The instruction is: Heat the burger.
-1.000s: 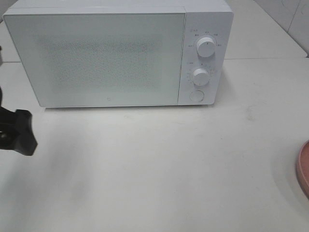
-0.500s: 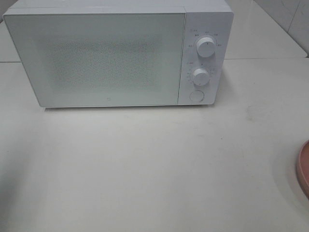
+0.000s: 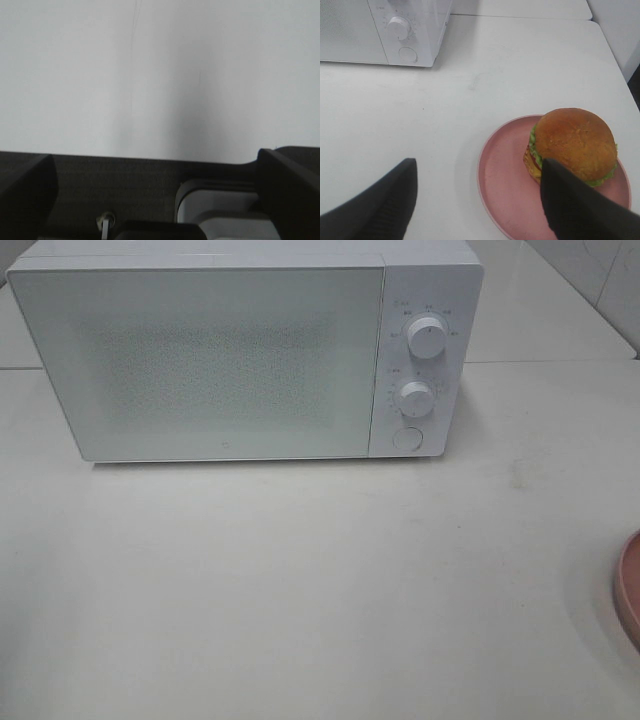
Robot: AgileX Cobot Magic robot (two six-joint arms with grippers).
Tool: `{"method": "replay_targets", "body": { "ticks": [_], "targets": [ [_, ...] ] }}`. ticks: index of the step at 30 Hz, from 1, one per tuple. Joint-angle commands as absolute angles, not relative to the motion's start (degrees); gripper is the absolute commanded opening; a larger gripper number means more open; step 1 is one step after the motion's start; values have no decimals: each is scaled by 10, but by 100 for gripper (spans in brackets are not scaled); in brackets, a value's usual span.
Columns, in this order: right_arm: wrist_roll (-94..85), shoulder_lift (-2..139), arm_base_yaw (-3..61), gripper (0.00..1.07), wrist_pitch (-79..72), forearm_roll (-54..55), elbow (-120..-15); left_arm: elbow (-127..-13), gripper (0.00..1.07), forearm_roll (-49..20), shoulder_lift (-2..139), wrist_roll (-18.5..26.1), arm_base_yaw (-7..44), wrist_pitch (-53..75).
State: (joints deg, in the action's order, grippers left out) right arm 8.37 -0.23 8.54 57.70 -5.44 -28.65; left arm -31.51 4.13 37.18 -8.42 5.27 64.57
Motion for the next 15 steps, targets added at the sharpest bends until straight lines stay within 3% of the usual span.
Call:
{"method": "replay_targets", "body": {
  "ticks": [1,15],
  "targets": [
    [77,-18,83,68,571,-55,-285,-298,101,46,318,-83,53,618],
    [77,-18,83,68,571,-55,-285,-298,101,13,154,-87,50,615]
  ]
}}
